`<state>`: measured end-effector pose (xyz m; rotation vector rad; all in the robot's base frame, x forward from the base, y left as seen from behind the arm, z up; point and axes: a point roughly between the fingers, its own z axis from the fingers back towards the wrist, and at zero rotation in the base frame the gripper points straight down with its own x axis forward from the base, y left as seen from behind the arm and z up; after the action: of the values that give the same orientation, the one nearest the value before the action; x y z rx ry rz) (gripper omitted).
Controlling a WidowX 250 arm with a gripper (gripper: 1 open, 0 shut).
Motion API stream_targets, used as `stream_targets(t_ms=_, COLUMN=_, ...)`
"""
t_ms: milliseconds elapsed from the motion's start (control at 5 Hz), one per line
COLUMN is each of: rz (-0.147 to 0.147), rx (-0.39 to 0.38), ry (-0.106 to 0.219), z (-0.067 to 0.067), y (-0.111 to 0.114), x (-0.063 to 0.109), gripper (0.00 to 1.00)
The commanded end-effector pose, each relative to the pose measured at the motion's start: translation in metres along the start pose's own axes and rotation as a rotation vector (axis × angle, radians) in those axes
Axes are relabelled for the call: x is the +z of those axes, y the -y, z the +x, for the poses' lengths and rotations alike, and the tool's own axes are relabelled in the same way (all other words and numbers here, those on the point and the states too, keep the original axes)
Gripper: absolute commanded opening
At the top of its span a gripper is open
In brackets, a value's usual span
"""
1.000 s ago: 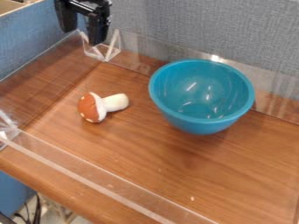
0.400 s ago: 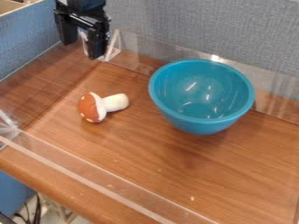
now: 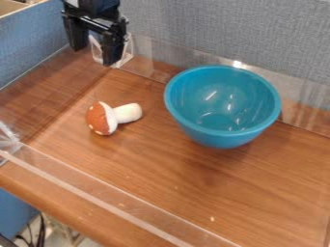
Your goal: Remove the mushroom from inside the blue bowl and put it on the table
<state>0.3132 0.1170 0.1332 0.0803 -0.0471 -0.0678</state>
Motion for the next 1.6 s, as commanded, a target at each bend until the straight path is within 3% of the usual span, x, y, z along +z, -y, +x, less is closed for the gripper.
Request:
stream_targets(t_ms=0, rz=0.02, rx=0.043, ry=0.053, z=0.005, y=-0.001, x=0.018, gripper=1.0)
stream_targets(t_ms=200, rz=0.019, rx=0.081, ry=0.05, z=0.007, y=-0.003, x=0.018, gripper=1.0)
stream_targets(t_ms=600, rz=0.013, rx=0.052, ry=0.051, z=0.002, y=-0.002, x=0.017, gripper=1.0)
stream_targets(t_ms=1000, rz=0.015, rx=0.135, ry=0.045, z=0.006, y=-0.022, x=0.001, gripper=1.0)
stream_targets(t_ms=1200, rz=0.013, rx=0.17, ry=0.048, z=0.008, y=-0.019, x=-0.002, gripper=1.0)
stream_targets(t_ms=1400, rz=0.007, rx=0.139, ry=0.055, z=0.007, y=-0.021, x=-0.012, gripper=0.0)
